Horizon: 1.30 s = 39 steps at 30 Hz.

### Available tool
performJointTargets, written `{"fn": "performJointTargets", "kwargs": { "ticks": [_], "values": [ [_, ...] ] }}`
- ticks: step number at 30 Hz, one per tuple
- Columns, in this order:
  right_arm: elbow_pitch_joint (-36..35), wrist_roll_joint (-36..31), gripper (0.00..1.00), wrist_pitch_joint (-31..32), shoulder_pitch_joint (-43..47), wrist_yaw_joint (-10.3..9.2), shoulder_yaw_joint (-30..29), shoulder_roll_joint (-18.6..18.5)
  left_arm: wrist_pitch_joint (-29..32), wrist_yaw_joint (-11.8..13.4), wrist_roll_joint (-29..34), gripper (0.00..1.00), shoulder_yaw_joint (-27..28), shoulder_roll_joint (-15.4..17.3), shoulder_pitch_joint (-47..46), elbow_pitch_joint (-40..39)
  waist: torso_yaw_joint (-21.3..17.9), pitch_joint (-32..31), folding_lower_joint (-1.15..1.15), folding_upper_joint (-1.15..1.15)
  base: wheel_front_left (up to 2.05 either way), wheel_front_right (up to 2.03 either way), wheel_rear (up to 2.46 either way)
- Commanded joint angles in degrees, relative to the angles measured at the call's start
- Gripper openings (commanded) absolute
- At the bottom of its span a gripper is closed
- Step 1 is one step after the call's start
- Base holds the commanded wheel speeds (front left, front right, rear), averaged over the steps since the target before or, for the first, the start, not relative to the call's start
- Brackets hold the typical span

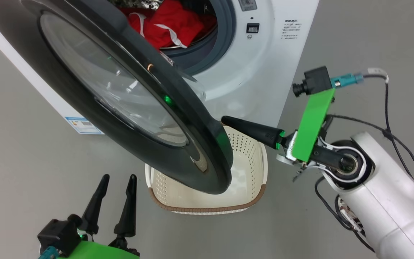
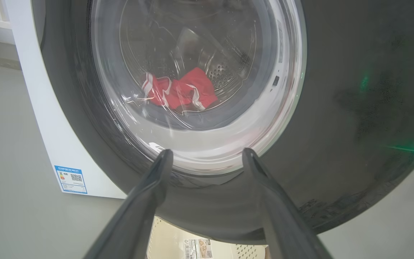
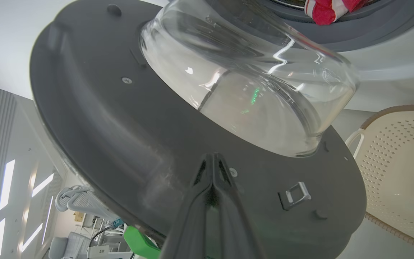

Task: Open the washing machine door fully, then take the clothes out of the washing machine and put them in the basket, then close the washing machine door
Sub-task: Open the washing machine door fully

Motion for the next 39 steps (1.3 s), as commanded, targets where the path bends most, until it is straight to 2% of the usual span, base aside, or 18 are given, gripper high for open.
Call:
{"fn": "performJointTargets", "kwargs": {
  "ticks": [1, 4, 8, 10, 12, 13, 14, 26, 30, 39],
  "values": [
    [-1.41, -0.88, 0.0, -0.53, 0.95, 0.31, -0.27, 0.26, -0.52, -0.32, 0.63, 1.0, 2.07, 0.47, 0.46, -1.42, -0.29, -0.3, 0.0, 0.0, 0.0, 0.0, 0.0],
    [-1.35, -1.22, 0.0, -1.71, 3.69, 0.31, -0.66, -0.51, -0.52, -0.32, 0.87, 1.0, 2.22, 0.69, 0.98, -1.32, -0.67, -1.05, 0.0, 0.0, 0.0, 0.0, 0.0],
    [-1.55, -1.33, 0.07, -3.14, 7.5, 0.31, -1.25, -1.57, -0.52, -0.32, 1.0, 1.0, 2.71, 1.08, 1.67, -1.04, -1.37, -2.03, 0.0, 0.0, 0.0, 0.0, 0.0],
    [-1.75, -1.51, 0.26, -4.14, 9.35, 0.31, -1.71, -2.15, -0.52, -0.32, 1.07, 1.0, 3.09, 1.24, 2.02, -0.89, -1.77, -2.45, 0.0, 0.0, 0.0, 0.0, 0.0],
    [-2.07, -1.61, 0.38, -4.94, 11.16, 0.31, -2.04, -2.66, -0.52, -0.32, 1.18, 1.0, 3.46, 1.31, 2.31, -0.76, -2.15, -2.81, 0.0, 0.0, 0.0, 0.0, 0.0],
    [-2.14, -1.6, 0.48, -5.58, 12.11, 0.31, -2.39, -2.87, -0.52, -0.32, 1.26, 1.0, 3.61, 1.32, 2.45, -0.71, -2.31, -2.97, 0.0, 0.0, 0.0, 0.0, 0.0],
    [-2.2, -1.62, 1.0, -6.08, 13.01, 0.31, -2.63, -3.07, -0.52, -0.32, 1.33, 1.0, 3.73, 1.34, 2.57, -0.65, -2.47, -3.12, 0.0, 0.0, 0.0, 0.0, 0.0],
    [-1.92, -3.57, 1.0, -13.4, 22.47, 0.31, -4.74, -4.83, -0.52, -0.32, 2.0, 1.0, 6.15, 1.5, 3.9, -0.3, -4.9, -4.61, 0.0, 0.0, 0.0, 0.0, 0.0],
    [-1.08, -7.59, 1.0, -18.26, 24.45, 0.31, -4.26, -6.16, -0.52, -0.32, 2.12, 1.0, 6.54, 1.48, 4.11, -0.2, -5.26, -4.51, 0.0, 0.0, 0.0, 0.0, 0.0],
    [2.77, -19.44, 1.0, -32.69, 26.04, 0.31, 0.75, -8.98, -0.52, -0.32, 2.18, 1.0, 7.16, 1.36, 4.31, 0.28, -5.85, -4.43, 0.0, 0.0, 0.0, 0.0, 0.0]
  ]
}}
